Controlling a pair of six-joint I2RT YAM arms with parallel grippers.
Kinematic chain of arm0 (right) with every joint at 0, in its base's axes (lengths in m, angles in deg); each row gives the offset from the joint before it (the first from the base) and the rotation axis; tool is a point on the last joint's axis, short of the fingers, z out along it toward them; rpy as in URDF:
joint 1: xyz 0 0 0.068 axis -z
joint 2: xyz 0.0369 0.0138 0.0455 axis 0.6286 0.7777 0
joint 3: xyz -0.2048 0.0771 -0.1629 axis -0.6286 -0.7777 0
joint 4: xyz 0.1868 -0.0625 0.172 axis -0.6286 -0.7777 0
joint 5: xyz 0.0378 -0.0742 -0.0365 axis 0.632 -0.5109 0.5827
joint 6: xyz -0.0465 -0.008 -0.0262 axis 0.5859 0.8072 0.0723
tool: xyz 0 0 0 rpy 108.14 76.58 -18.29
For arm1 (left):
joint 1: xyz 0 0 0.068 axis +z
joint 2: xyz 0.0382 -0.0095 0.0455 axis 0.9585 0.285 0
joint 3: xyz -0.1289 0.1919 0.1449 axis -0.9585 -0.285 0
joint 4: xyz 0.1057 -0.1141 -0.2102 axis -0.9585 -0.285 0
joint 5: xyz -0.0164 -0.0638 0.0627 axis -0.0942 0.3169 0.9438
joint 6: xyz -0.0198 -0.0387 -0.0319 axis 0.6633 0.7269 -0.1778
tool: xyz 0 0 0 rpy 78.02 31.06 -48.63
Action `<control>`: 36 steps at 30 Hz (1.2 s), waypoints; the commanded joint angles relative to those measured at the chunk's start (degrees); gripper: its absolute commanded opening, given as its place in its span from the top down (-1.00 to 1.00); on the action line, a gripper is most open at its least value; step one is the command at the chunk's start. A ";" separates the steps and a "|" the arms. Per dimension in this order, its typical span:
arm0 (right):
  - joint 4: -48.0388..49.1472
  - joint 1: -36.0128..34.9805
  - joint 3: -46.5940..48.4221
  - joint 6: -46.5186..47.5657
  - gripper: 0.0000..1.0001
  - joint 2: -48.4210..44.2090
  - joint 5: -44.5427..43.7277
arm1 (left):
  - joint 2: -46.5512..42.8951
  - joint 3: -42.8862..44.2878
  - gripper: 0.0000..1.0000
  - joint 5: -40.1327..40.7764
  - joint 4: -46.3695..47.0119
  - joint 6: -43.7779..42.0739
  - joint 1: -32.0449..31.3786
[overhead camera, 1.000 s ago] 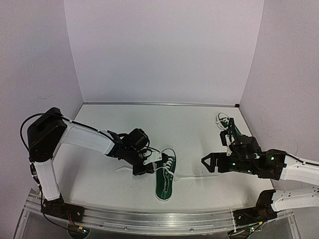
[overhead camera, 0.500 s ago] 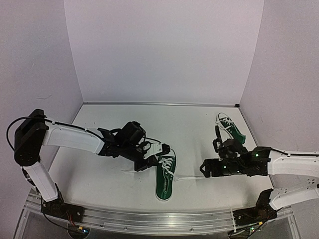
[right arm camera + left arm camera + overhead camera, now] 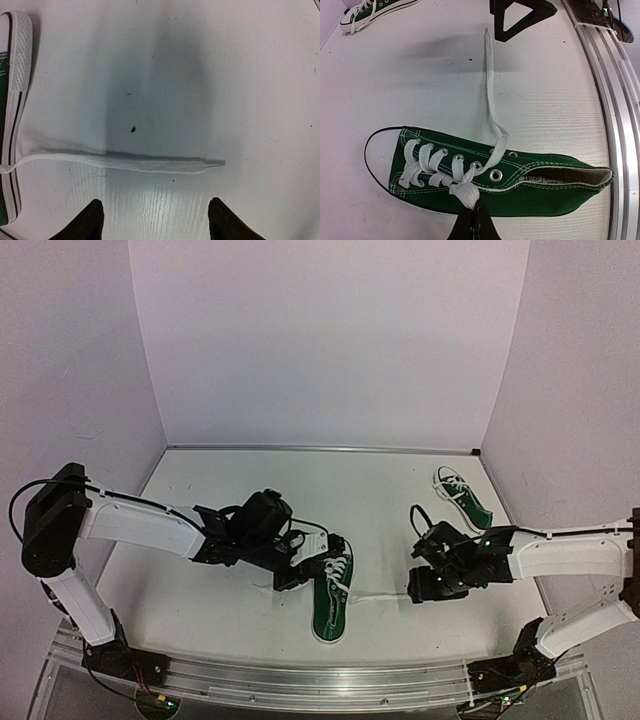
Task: Tie the shoes
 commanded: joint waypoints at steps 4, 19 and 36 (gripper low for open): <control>0.29 0.06 2.50 0.28 -0.35 0.67 -0.83 | -1.83 -1.20 1.00 0.38 5.59 -1.33 -0.82; 27.56 0.09 1.47 4.05 0.14 -2.47 23.78 | -0.69 -3.71 0.99 1.81 14.37 -0.04 -1.30; 37.02 -0.35 6.42 3.49 0.23 9.40 29.18 | -0.05 -4.59 0.76 5.08 9.96 -0.50 -1.30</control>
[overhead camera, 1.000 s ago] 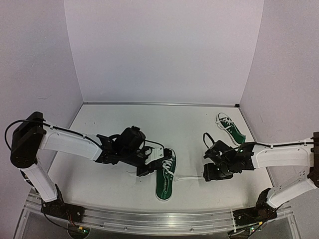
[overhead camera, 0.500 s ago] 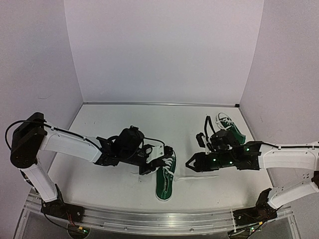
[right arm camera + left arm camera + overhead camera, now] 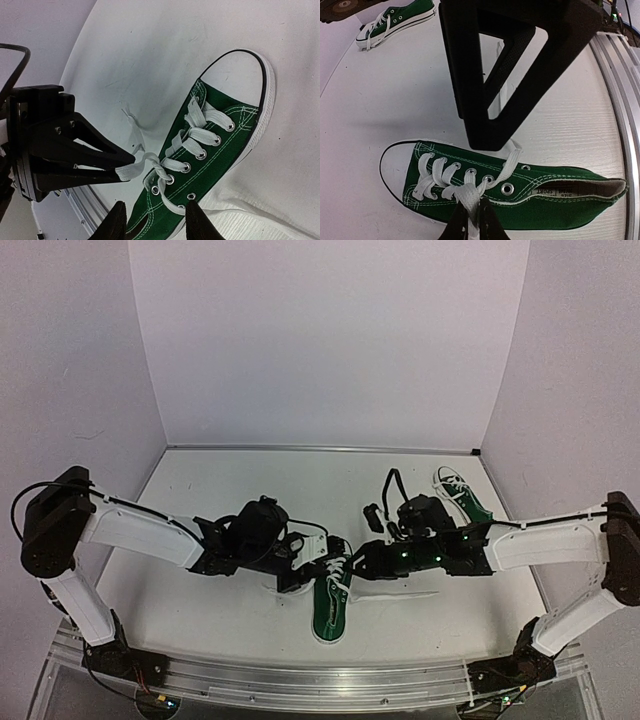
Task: Tie the shoes
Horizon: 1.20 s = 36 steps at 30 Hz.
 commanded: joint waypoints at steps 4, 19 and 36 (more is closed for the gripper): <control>2.84 -0.37 1.27 -0.36 0.21 -0.11 0.36 | -1.14 -2.37 0.63 3.23 -1.39 0.42 -0.21; 2.47 -0.36 0.81 -0.66 0.21 -1.03 -0.39 | -1.16 -4.74 0.55 5.22 1.91 2.74 0.14; 1.24 -0.37 0.24 -0.47 0.20 -2.28 -1.74 | 4.45 -1.54 0.54 6.44 5.42 6.67 0.70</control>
